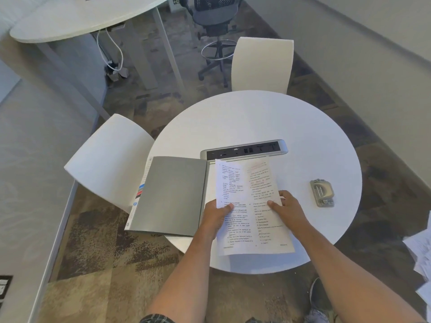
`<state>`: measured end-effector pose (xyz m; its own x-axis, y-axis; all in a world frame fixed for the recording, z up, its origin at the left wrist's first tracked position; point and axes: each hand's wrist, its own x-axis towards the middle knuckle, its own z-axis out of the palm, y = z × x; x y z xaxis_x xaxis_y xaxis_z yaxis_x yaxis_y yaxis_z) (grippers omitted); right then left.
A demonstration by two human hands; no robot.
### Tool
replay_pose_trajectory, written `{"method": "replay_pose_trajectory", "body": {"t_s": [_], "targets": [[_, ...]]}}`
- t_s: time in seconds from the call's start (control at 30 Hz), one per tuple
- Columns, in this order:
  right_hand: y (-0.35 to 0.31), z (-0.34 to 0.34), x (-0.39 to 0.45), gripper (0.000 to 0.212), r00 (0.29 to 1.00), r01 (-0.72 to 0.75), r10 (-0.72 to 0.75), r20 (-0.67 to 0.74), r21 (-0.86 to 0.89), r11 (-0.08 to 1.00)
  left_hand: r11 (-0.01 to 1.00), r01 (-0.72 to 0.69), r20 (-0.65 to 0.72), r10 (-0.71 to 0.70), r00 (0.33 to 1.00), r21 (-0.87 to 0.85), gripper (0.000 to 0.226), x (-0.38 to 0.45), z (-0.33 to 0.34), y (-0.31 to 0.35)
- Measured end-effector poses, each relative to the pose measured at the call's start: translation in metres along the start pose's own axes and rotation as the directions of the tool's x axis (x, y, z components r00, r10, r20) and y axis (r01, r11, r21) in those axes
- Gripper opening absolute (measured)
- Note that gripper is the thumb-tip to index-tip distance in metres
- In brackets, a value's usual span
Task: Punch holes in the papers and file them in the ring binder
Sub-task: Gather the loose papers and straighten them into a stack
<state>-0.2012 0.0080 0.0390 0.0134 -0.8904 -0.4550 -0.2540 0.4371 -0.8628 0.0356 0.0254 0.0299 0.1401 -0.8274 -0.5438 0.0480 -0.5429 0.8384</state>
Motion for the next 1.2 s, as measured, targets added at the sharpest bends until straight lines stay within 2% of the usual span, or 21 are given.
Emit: {"method": "replay_pose_trajectory", "body": {"t_s": [0.07, 0.13, 0.2, 0.23, 0.27, 0.33, 0.4, 0.47, 0.57, 0.63, 0.7, 0.77, 0.83, 0.87, 0.93, 1.03, 1.1, 1.2], "targets": [[0.0, 0.007, 0.002, 0.053, 0.999, -0.036, 0.031, -0.028, -0.21, 0.977, 0.997, -0.007, -0.038, 0.01, 0.999, 0.078, 0.016, 0.002, 0.003, -0.001], [0.003, 0.017, 0.006, 0.077, 0.997, -0.063, 0.033, -0.077, -0.437, 0.897, 0.987, 0.0, -0.066, 0.011, 0.998, 0.16, 0.016, 0.004, 0.006, 0.0], [0.003, 0.029, 0.009, 0.082, 0.991, -0.005, -0.081, -0.11, -0.619, 0.785, 0.966, -0.002, -0.09, 0.026, 0.996, 0.26, 0.019, 0.002, 0.011, 0.005], [0.002, 0.035, 0.01, 0.076, 0.989, 0.05, -0.124, -0.085, -0.591, 0.805, 0.951, -0.018, -0.089, 0.048, 0.995, 0.309, 0.02, 0.001, 0.014, 0.009], [-0.004, 0.04, 0.01, 0.067, 0.992, 0.092, -0.124, -0.038, -0.47, 0.878, 0.935, -0.029, -0.082, 0.062, 0.995, 0.352, 0.021, -0.001, 0.017, 0.013], [-0.017, 0.052, 0.009, 0.063, 0.996, 0.072, -0.054, 0.076, -0.244, 0.967, 0.916, -0.065, -0.05, 0.092, 0.994, 0.395, 0.021, -0.004, 0.021, 0.02], [-0.025, 0.06, 0.009, 0.072, 0.991, 0.08, -0.061, 0.119, -0.157, 0.984, 0.931, -0.103, 0.027, 0.1, 0.995, 0.349, 0.019, -0.009, 0.025, 0.028], [-0.034, 0.064, 0.009, 0.068, 0.992, 0.089, -0.08, 0.098, -0.096, 0.991, 0.967, -0.114, 0.159, 0.079, 0.984, 0.229, 0.024, -0.012, 0.028, 0.033], [-0.044, 0.059, 0.01, 0.034, 0.994, 0.104, -0.103, 0.021, -0.095, 0.99, 0.996, -0.075, 0.231, 0.064, 0.971, 0.041, 0.04, -0.007, 0.025, 0.032], [-0.045, 0.051, 0.013, 0.014, 0.994, 0.109, -0.111, -0.022, -0.069, 0.992, 0.998, -0.058, 0.185, 0.059, 0.981, -0.009, 0.034, -0.003, 0.023, 0.03], [-0.045, 0.042, 0.013, 0.014, 0.994, 0.099, -0.103, 0.028, 0.132, 0.986, 0.998, -0.063, 0.11, 0.062, 0.992, 0.007, 0.035, 0.003, 0.021, 0.025], [-0.045, 0.031, 0.012, 0.019, 0.986, 0.052, -0.107, 0.125, 0.376, 0.925, 1.0, -0.009, 0.028, 0.008, 1.0, 0.026, 0.065, 0.009, 0.018, 0.02], [-0.042, 0.022, 0.012, 0.028, 0.974, 0.015, -0.128, 0.186, 0.511, 0.859, 0.997, 0.072, 0.058, -0.072, 0.996, -0.006, 0.086, 0.016, 0.013, 0.013], [-0.04, 0.018, 0.013, 0.031, 0.972, 0.001, -0.127, 0.196, 0.539, 0.842, 0.993, 0.103, 0.114, -0.096, 0.989, -0.055, 0.084, 0.019, 0.01, 0.01], [-0.034, 0.012, 0.017, 0.032, 0.975, -0.022, -0.102, 0.198, 0.539, 0.842, 0.971, 0.143, 0.166, -0.111, 0.98, -0.192, 0.069, 0.021, 0.006, 0.004], [-0.018, 0.003, 0.023, 0.028, 0.987, -0.038, -0.041, 0.153, 0.483, 0.875, 0.937, 0.185, 0.074, -0.171, 0.983, -0.296, 0.051, 0.027, 0.0, -0.006], [-0.004, 0.0, 0.031, 0.024, 0.995, -0.044, 0.005, 0.1, 0.391, 0.92, 0.945, 0.172, 0.043, -0.166, 0.985, -0.278, 0.046, 0.029, -0.002, -0.012], [0.016, -0.003, 0.044, 0.024, 0.997, -0.069, 0.072, -0.007, 0.175, 0.982, 0.982, 0.125, -0.008, -0.128, 0.992, -0.144, 0.031, 0.032, -0.002, -0.018]]}}
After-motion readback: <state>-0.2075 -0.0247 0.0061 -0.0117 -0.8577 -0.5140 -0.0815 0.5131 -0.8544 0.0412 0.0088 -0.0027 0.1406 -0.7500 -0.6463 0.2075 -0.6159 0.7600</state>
